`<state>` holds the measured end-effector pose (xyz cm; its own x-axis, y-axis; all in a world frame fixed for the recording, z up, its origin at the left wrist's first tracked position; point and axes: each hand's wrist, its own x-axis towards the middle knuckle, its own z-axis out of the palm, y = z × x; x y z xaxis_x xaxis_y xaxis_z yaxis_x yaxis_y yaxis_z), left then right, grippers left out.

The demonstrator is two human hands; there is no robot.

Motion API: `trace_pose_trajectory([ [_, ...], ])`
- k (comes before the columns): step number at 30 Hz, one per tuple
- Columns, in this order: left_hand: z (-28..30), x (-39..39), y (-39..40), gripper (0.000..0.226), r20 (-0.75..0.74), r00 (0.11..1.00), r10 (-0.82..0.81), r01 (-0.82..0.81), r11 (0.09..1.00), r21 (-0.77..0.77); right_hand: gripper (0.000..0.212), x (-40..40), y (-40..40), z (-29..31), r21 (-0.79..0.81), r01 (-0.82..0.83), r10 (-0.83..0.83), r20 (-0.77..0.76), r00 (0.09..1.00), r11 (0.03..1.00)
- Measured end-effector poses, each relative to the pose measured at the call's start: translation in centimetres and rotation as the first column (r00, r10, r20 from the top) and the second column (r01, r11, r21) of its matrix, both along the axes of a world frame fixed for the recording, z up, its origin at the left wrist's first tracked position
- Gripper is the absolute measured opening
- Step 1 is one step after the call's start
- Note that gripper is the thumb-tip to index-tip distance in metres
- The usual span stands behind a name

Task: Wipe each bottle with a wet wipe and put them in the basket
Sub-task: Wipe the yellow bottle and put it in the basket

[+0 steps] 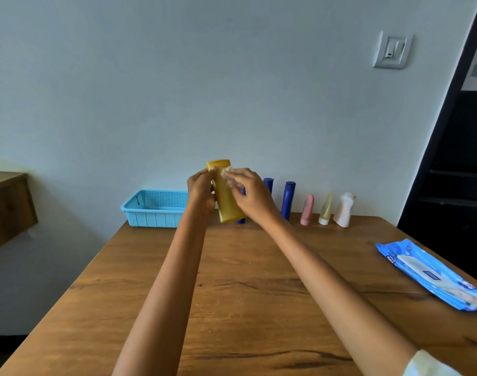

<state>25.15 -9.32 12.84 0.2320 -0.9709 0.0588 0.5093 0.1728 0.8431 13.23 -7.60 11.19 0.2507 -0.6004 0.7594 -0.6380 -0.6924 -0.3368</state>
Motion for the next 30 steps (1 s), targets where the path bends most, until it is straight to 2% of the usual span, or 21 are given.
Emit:
trace_pose_trajectory([
  [3, 0.0, 0.5, -0.2, 0.025, 0.004, 1.0, 0.02, -0.02, 1.0, 0.014, 0.025, -1.1, 1.7, -2.8, -0.041, -0.05, 0.049, -0.044, 0.998, 0.998],
  [5, -0.4, 0.5, -0.4, 0.03, 0.036, 0.999, 0.015, -0.016, 0.999, 0.028, 0.021, -2.0, 2.4, -4.3, 0.012, -0.094, 0.095, -0.077, 0.992, 0.995],
  [8, -0.6, 0.2, -0.2, 0.032, 0.044, 0.999, 0.004, -0.006, 0.999, 0.047, 0.011, -3.1, 2.5, -4.8, 0.069, -0.107, 0.107, 0.011, 0.994, 0.992],
  [10, -0.6, 0.0, -0.1, 0.032, 0.037, 0.999, -0.022, 0.02, 0.999, 0.045, 0.011, -3.0, 2.1, -3.4, 0.009, -0.087, 0.085, 0.106, 0.991, 0.996],
  [12, -0.5, -0.3, -0.1, 0.029, 0.053, 0.997, -0.053, 0.051, 0.998, 0.041, 0.019, -2.3, 1.6, -1.0, -0.071, -0.061, 0.071, 0.156, 0.985, 0.996],
  [16, -0.2, -0.8, 0.2, 0.014, 0.075, 0.993, -0.096, 0.094, 0.995, 0.033, 0.038, -0.6, 0.1, 1.8, -0.006, 0.03, -0.03, 0.02, 0.999, 1.0],
  [18, -0.3, -0.7, 0.1, 0.01, 0.059, 0.994, -0.095, 0.093, 0.995, 0.04, 0.034, -0.5, 0.1, 1.0, 0.007, 0.061, -0.061, -0.054, 0.997, 0.998],
  [20, -0.4, -0.4, -0.1, 0.008, 0.026, 0.997, -0.077, 0.075, 0.995, 0.059, 0.028, -1.0, 0.9, -0.6, 0.005, 0.045, -0.044, -0.063, 0.997, 0.999],
  [22, -0.7, -0.1, -0.2, 0.012, 0.004, 0.999, -0.054, 0.054, 0.996, 0.074, 0.02, -1.7, 1.7, -2.2, 0.078, -0.016, 0.019, -0.038, 0.999, 0.997],
  [24, -0.8, -0.1, -0.2, 0.012, -0.005, 0.998, -0.057, 0.057, 0.995, 0.08, 0.015, -2.4, 2.3, -3.3, 0.191, -0.071, 0.053, 0.093, 0.994, 0.979],
  [26, -0.8, -0.2, -0.1, 0.008, -0.018, 0.995, -0.1, 0.101, 0.993, 0.067, 0.015, -2.7, 2.4, -3.1, 0.252, -0.126, 0.019, 0.388, 0.921, 0.96],
  [28, -0.7, -0.5, -0.1, 0.012, -0.006, 0.984, -0.181, 0.181, 0.983, 0.03, 0.012, -2.7, 2.3, -2.0, 0.293, -0.242, -0.03, 0.69, 0.723, 0.925],
  [30, -0.7, -1.2, 0.2, 0.017, 0.042, 0.963, -0.266, 0.266, 0.964, -0.003, 0.017, -2.5, 2.0, -0.8, 0.3, -0.396, -0.044, 0.841, 0.54, 0.868],
])
